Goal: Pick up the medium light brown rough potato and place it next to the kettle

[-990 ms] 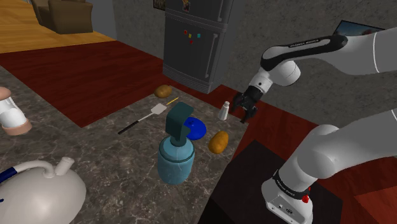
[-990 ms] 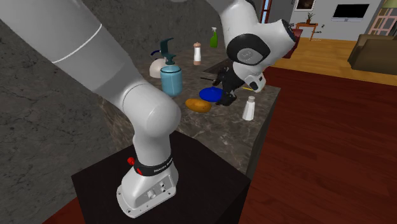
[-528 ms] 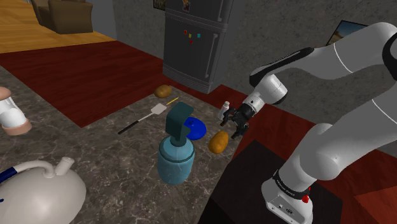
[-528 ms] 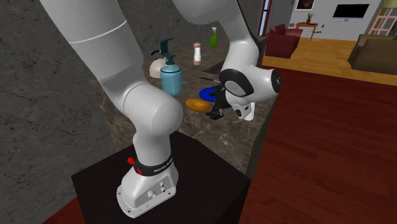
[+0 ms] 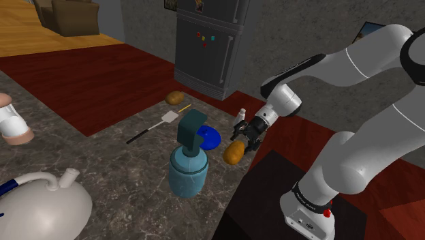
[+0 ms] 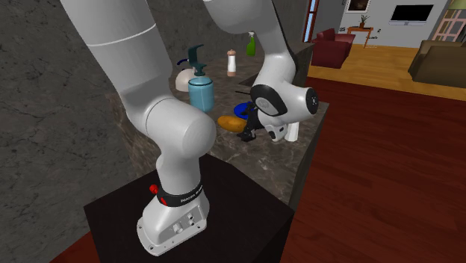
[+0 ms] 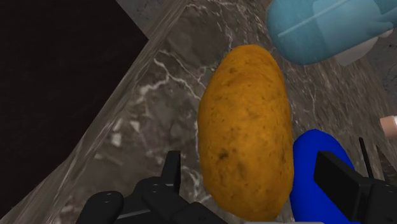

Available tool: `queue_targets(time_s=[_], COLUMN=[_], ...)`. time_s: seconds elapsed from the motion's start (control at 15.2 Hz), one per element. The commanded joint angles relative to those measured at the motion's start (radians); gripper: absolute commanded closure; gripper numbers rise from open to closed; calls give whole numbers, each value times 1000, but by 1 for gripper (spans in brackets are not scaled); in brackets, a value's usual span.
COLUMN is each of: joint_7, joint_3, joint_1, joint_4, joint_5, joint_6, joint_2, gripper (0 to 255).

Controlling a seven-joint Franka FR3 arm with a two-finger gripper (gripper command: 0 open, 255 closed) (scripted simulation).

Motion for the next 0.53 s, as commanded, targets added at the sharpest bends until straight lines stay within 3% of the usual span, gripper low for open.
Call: queue_targets(time_s=[0.0,0.26,0.33,0.46], joint_7=[-3,-3,-3,-3], joint_3=[1,1,1,1], joint_1=[3,3,3,3], joint_4=[0,0,0,0], joint_5=[5,5,5,5], joint_6=[2,2,2,2], joint_2=[4,4,4,4], gripper=[0,0,255,255])
